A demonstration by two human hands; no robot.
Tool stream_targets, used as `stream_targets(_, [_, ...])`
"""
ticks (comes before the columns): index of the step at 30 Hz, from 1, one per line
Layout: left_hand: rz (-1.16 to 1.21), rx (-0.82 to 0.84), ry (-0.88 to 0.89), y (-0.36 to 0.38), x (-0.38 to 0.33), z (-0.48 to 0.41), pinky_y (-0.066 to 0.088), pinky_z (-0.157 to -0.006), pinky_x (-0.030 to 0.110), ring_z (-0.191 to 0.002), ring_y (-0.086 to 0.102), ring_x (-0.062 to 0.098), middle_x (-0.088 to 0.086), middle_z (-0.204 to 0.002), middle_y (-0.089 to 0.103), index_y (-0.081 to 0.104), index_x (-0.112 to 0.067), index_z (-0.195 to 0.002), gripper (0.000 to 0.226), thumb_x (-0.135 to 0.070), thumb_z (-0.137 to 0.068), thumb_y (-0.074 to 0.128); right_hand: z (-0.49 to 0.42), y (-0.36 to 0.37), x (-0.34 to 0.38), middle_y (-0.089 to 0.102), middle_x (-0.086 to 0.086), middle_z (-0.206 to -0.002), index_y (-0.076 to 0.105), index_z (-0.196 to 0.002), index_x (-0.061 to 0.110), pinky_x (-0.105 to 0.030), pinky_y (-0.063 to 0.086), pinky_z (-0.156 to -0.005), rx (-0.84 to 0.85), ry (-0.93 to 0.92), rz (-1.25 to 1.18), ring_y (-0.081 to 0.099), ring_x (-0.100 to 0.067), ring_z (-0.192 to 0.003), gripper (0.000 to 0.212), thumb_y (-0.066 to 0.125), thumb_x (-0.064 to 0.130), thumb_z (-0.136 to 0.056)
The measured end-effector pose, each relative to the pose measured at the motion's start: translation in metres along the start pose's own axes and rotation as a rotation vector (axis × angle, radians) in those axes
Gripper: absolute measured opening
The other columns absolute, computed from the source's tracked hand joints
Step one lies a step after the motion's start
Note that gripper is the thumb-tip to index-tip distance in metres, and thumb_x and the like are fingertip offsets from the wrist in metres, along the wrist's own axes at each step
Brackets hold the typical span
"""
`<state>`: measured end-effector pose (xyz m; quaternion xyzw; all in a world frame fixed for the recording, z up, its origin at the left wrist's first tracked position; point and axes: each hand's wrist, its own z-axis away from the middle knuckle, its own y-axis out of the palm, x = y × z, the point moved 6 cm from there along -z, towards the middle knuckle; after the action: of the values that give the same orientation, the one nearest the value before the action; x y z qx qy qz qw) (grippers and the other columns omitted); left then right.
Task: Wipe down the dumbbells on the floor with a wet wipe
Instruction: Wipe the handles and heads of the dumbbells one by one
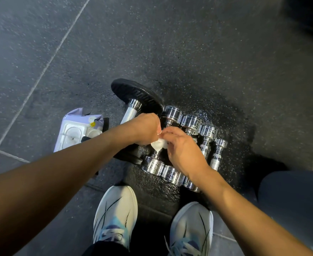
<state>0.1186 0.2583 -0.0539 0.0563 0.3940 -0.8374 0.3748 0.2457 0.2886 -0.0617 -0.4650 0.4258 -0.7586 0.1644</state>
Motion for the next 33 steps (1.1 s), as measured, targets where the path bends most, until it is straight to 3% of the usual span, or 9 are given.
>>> stream_targets(7, [-0.125, 0.208, 0.074, 0.005, -0.005, 0.002, 0.058, -0.086, 0.038, -0.093, 0.07, 0.023, 0.008, -0.098, 0.075, 0.076, -0.012, -0.102, 0.015, -0.014, -0.09, 0.068, 0.01, 0.005, 0.004, 0.066, 0.002, -0.126, 0.076, -0.116, 0.014, -0.005, 0.04, -0.104, 0.111, -0.014, -0.061, 0.068, -0.009, -0.106, 0.033, 0.057, -0.004, -0.095])
stream_targets(11, [-0.22, 0.307, 0.089, 0.013, -0.009, 0.001, 0.041, -0.059, 0.032, -0.065, 0.049, 0.02, 0.007, -0.067, 0.057, 0.066, -0.007, -0.075, 0.02, -0.011, -0.092, 0.058, 0.015, 0.007, 0.005, 0.066, 0.004, -0.117, 0.078, -0.111, 0.016, -0.003, 0.044, -0.094, 0.16, 0.045, -0.164, 0.067, -0.01, -0.096, 0.019, 0.065, 0.012, -0.098])
stream_targets(13, [-0.23, 0.294, 0.073, 0.014, -0.007, -0.002, 0.038, -0.055, 0.03, -0.061, 0.046, 0.02, 0.007, -0.064, 0.053, 0.062, -0.007, -0.07, 0.022, -0.007, -0.091, 0.055, 0.015, 0.005, 0.001, 0.063, 0.007, -0.112, 0.076, -0.106, 0.022, -0.013, 0.052, -0.086, 0.154, 0.163, -0.249, 0.067, -0.011, -0.089, 0.014, 0.066, 0.026, -0.098])
stream_targets(15, [-0.219, 0.339, 0.068, 0.016, -0.005, -0.003, 0.046, -0.06, 0.028, -0.067, 0.055, 0.021, 0.011, -0.076, 0.066, 0.071, 0.0, -0.086, 0.016, -0.005, -0.091, 0.056, 0.013, 0.008, -0.002, 0.059, 0.006, -0.105, 0.071, -0.103, 0.021, -0.018, 0.055, -0.076, 0.144, 0.243, -0.23, 0.064, -0.01, -0.082, 0.02, 0.069, 0.039, -0.094])
stream_targets(17, [-0.176, 0.387, 0.04, 0.016, -0.002, -0.003, 0.058, -0.081, 0.033, -0.085, 0.07, 0.026, 0.013, -0.097, 0.074, 0.073, -0.003, -0.101, 0.02, -0.004, -0.093, 0.054, 0.011, 0.015, 0.001, 0.054, 0.004, -0.102, 0.065, -0.106, 0.019, -0.014, 0.047, -0.069, 0.151, 0.253, -0.12, 0.058, -0.008, -0.076, 0.03, 0.071, 0.045, -0.092])
stream_targets(21, [-0.183, 0.207, 0.05, 0.005, -0.01, -0.009, 0.052, -0.067, 0.033, -0.075, 0.065, 0.023, 0.007, -0.079, 0.067, 0.063, -0.014, -0.075, 0.022, -0.011, -0.095, 0.055, 0.007, 0.012, 0.01, 0.056, -0.002, -0.1, 0.062, -0.103, 0.017, -0.027, 0.055, -0.073, 0.084, 0.214, -0.064, 0.059, -0.015, -0.077, 0.018, 0.07, 0.032, -0.096])
stream_targets(26, [-0.179, 0.044, 0.023, 0.003, -0.016, -0.016, 0.044, -0.064, 0.031, -0.074, 0.06, 0.023, 0.004, -0.073, 0.059, 0.052, -0.016, -0.067, 0.034, -0.023, -0.099, 0.056, 0.016, -0.005, 0.002, 0.06, 0.001, -0.102, 0.064, -0.093, 0.021, -0.032, 0.059, -0.082, 0.199, 0.151, -0.263, 0.065, -0.014, -0.087, 0.012, 0.074, 0.016, -0.091])
stream_targets(30, [-0.126, -0.001, 0.006, -0.002, -0.018, -0.019, 0.042, -0.066, 0.031, -0.074, 0.055, 0.022, 0.003, -0.071, 0.05, 0.046, -0.015, -0.067, 0.039, -0.034, -0.096, 0.066, 0.032, 0.004, 0.014, 0.056, 0.006, -0.109, 0.069, -0.099, 0.023, -0.026, 0.054, -0.087, 0.288, -0.09, -0.141, 0.057, -0.009, -0.095, 0.009, 0.074, 0.019, -0.092])
stream_targets(33, [-0.102, -0.014, 0.0, 0.0, -0.017, -0.02, 0.039, -0.064, 0.03, -0.069, 0.049, 0.018, 0.001, -0.068, 0.043, 0.042, -0.015, -0.066, 0.044, -0.035, -0.092, 0.072, 0.048, 0.024, 0.027, 0.057, 0.005, -0.108, 0.069, -0.095, 0.022, -0.033, 0.052, -0.083, 0.146, -0.245, -0.03, 0.049, -0.014, -0.1, 0.007, 0.073, 0.019, -0.092])
